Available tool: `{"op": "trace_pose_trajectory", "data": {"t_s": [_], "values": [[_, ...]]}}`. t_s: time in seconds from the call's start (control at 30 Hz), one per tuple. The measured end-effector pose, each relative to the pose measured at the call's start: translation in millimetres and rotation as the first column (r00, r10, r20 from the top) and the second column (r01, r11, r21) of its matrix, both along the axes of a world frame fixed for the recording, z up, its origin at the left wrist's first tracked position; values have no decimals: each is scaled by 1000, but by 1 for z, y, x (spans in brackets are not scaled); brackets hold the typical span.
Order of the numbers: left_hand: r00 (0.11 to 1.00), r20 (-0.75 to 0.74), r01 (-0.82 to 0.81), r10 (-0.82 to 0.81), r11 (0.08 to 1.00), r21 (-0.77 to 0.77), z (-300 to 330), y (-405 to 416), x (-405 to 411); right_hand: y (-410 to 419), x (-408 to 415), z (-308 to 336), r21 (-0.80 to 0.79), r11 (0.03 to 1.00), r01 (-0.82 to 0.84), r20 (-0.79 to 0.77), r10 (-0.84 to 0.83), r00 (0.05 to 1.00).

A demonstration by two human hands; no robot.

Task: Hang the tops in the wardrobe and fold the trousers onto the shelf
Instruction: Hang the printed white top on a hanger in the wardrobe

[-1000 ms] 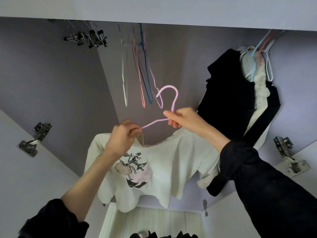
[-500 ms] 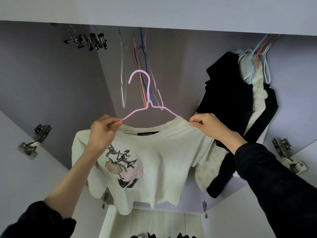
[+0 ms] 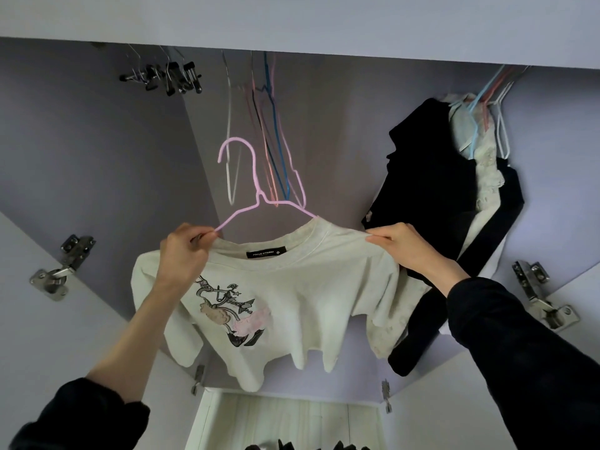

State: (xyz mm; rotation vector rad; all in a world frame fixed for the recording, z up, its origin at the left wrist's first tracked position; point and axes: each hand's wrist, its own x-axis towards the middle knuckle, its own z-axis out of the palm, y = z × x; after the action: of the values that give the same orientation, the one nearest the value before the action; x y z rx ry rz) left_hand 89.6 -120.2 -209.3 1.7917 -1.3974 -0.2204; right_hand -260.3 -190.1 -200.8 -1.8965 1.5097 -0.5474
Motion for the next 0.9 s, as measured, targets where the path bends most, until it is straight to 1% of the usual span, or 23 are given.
{"op": "trace_pose_trajectory", "data": {"t_s": [0.13, 0.2, 0.27, 0.37, 0.43, 0.5, 0.53, 0.57, 0.6, 0.67, 0.73, 0.77, 0.8, 0.9], "values": [[991, 130, 34, -42, 998, 62, -9, 0, 8, 1, 1, 1, -23, 1000, 0, 24, 1, 1000], [986, 162, 27, -46, 993, 117, -12, 2, 12, 1, 1, 1, -64, 998, -3, 27, 4, 1000], [984, 175, 3, -28, 989, 147, -13, 5, 15, 0, 4, 2, -138, 990, 14, 30, -10, 999], [977, 212, -19, -12, 990, 142, -18, 5, 17, 1, 12, 6, -288, 955, 69, 66, -53, 996], [978, 208, -27, 0, 992, 126, -20, 4, 16, 4, 13, 8, -408, 910, 72, 27, -66, 997], [990, 140, -35, 23, 996, 83, -20, 3, 12, 7, 7, 7, -470, 882, 22, -100, -78, 992], [994, 102, -36, 30, 998, 57, -20, 3, 10, 9, 3, 5, -457, 889, -8, -195, -92, 976], [997, 69, -30, 28, 999, 33, -20, 3, 8, 9, -2, 1, -412, 911, -28, -279, -97, 955], [999, 39, -15, 15, 1000, 10, -20, 3, 6, 10, -6, -2, -340, 940, -33, -328, -86, 941], [999, 11, 43, -42, 999, -29, -20, 5, 3, 10, -10, -8, -133, 991, -19, -323, -25, 946], [994, 30, 110, -108, 993, -45, -20, 7, -2, 11, -10, -10, 34, 999, -31, -263, 39, 964], [989, 40, 144, -142, 989, -43, -19, 9, -7, 11, -6, -8, 64, 997, -44, -225, 58, 973], [983, 49, 177, -175, 984, -35, -19, 11, -12, 13, 0, -5, 49, 997, -55, -176, 63, 982], [964, 74, 257, -255, 967, -5, -21, 13, -27, 19, 36, 8, -90, 984, -153, -83, 146, 986]]}}
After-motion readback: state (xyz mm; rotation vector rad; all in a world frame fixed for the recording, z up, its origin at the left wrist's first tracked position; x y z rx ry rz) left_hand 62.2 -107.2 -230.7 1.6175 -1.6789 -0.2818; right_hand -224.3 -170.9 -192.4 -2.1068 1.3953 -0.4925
